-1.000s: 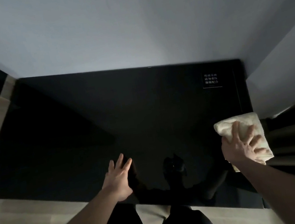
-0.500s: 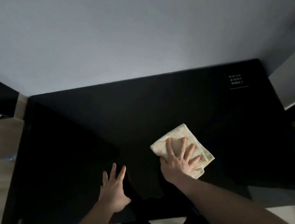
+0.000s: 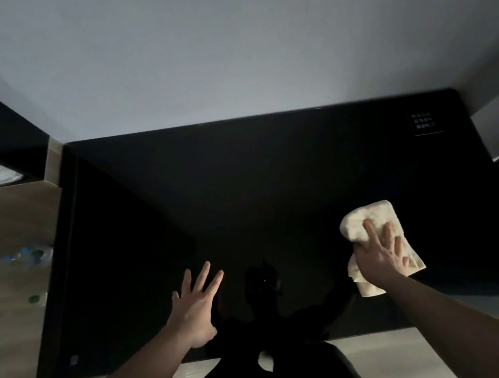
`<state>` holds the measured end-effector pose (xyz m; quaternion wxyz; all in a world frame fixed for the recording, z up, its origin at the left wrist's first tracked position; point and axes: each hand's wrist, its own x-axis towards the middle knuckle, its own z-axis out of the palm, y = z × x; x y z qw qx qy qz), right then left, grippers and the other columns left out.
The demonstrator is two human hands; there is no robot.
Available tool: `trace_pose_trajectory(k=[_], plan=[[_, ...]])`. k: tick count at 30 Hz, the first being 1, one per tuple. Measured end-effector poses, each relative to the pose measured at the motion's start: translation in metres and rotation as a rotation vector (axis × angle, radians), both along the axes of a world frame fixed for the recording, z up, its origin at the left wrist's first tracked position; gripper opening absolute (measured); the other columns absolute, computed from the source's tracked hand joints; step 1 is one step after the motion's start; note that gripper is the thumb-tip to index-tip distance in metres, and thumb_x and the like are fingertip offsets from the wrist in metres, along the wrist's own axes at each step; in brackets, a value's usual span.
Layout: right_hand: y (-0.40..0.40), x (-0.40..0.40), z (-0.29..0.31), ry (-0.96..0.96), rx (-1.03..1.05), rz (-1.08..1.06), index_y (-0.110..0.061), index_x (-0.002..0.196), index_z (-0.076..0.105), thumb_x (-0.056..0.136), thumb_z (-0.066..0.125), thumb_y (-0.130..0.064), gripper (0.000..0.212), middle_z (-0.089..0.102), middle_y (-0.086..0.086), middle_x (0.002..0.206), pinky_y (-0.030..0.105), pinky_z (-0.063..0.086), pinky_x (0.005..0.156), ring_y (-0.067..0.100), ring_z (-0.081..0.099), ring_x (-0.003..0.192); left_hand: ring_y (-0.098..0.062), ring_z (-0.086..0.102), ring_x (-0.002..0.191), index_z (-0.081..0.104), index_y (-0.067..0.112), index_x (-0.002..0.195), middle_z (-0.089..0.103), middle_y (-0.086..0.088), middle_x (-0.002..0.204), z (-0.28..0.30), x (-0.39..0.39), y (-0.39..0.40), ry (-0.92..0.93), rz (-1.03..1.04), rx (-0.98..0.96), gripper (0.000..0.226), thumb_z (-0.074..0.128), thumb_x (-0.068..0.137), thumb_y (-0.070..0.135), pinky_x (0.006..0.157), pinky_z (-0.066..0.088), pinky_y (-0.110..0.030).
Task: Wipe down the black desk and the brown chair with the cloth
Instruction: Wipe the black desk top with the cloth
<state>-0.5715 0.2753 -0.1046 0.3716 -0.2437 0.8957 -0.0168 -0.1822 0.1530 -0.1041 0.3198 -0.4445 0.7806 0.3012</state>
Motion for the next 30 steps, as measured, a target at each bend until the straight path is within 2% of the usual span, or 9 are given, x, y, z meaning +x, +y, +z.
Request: trace_pose_trajectory(k=[2, 5, 8, 12, 20, 23, 27, 30], plan=[[-0.005, -0.001, 0.001, -0.003, 0.026, -0.032, -0.051, 0.164, -0.001, 0.103, 0.037, -0.060, 0.072, -0.018, -0.002, 0.176, 0.067, 0.000, 0.124, 0.035, -0.016, 0.161, -0.042, -0.025, 0.157, -0.011, 0.036, 0.167, -0.033, 0.004, 0.170, 0.000, 0.005, 0.003, -0.038, 0.061, -0.008, 0.128, 0.085, 0.083, 0.032, 0.125, 0.011, -0.070], [-0.019, 0.009, -0.003, 0.008, 0.038, -0.041, -0.048, 0.164, -0.009, 0.096, 0.037, -0.077, 0.087, -0.030, 0.003, 0.172, 0.072, -0.010, 0.120, 0.041, -0.026, 0.157, -0.044, -0.026, 0.156, -0.012, 0.035, 0.167, -0.033, 0.000, 0.170, 0.005, 0.018, 0.004, -0.089, 0.203, -0.005, 0.131, 0.087, 0.082, 0.037, 0.125, 0.009, -0.070], [-0.027, 0.020, -0.005, -0.003, 0.045, -0.082, -0.047, 0.164, -0.014, 0.093, 0.024, -0.086, 0.089, -0.037, 0.005, 0.169, 0.073, -0.019, 0.116, 0.043, -0.032, 0.154, -0.045, -0.025, 0.156, -0.011, 0.034, 0.167, -0.033, 0.000, 0.170, 0.011, 0.039, 0.001, -0.126, 0.231, 0.018, 0.130, 0.086, 0.081, 0.041, 0.124, 0.009, -0.070], [-0.036, 0.031, -0.011, 0.012, 0.061, -0.112, -0.049, 0.163, -0.014, 0.094, 0.015, -0.082, 0.083, -0.037, 0.005, 0.169, 0.075, -0.019, 0.115, 0.044, -0.031, 0.154, -0.046, -0.022, 0.157, -0.010, 0.035, 0.167, -0.032, 0.001, 0.170, 0.012, 0.068, -0.003, -0.134, 0.268, -0.003, 0.129, 0.086, 0.081, 0.043, 0.124, 0.013, -0.071], [-0.072, 0.092, -0.016, 0.015, 0.077, -0.117, -0.052, 0.162, -0.015, 0.095, 0.017, -0.081, 0.079, -0.038, 0.007, 0.168, 0.076, -0.020, 0.115, 0.046, -0.034, 0.153, -0.041, -0.024, 0.157, -0.012, 0.036, 0.167, -0.034, 0.005, 0.169, 0.016, 0.106, -0.033, -0.045, 0.282, 0.012, 0.129, 0.086, 0.083, 0.037, 0.126, 0.014, -0.067], [-0.095, 0.140, -0.013, 0.015, 0.064, -0.100, -0.055, 0.159, -0.019, 0.096, 0.017, -0.080, 0.076, -0.039, 0.006, 0.168, 0.076, -0.019, 0.115, 0.046, -0.034, 0.152, -0.038, -0.023, 0.158, -0.012, 0.036, 0.167, -0.033, 0.006, 0.170, 0.008, 0.134, -0.054, -0.016, 0.214, -0.004, 0.128, 0.086, 0.084, 0.035, 0.127, 0.015, -0.066], [-0.127, 0.237, -0.007, -0.011, 0.042, -0.049, -0.061, 0.148, -0.032, 0.100, 0.019, -0.077, 0.072, -0.044, 0.002, 0.165, 0.081, -0.008, 0.116, 0.048, -0.034, 0.152, -0.030, -0.021, 0.159, -0.010, 0.037, 0.167, -0.032, 0.008, 0.170, 0.003, 0.192, -0.080, 0.008, 0.060, -0.021, 0.125, 0.084, 0.084, 0.035, 0.129, 0.014, -0.061], [-0.152, 0.312, -0.004, -0.034, 0.025, 0.036, -0.059, 0.151, -0.030, 0.102, 0.022, -0.073, 0.072, -0.043, 0.003, 0.166, 0.081, -0.010, 0.115, 0.049, -0.036, 0.151, -0.031, -0.018, 0.161, -0.007, 0.032, 0.168, -0.027, 0.004, 0.172, 0.004, 0.237, -0.092, 0.029, 0.113, -0.051, 0.118, 0.080, 0.088, 0.042, 0.131, 0.017, -0.052]])
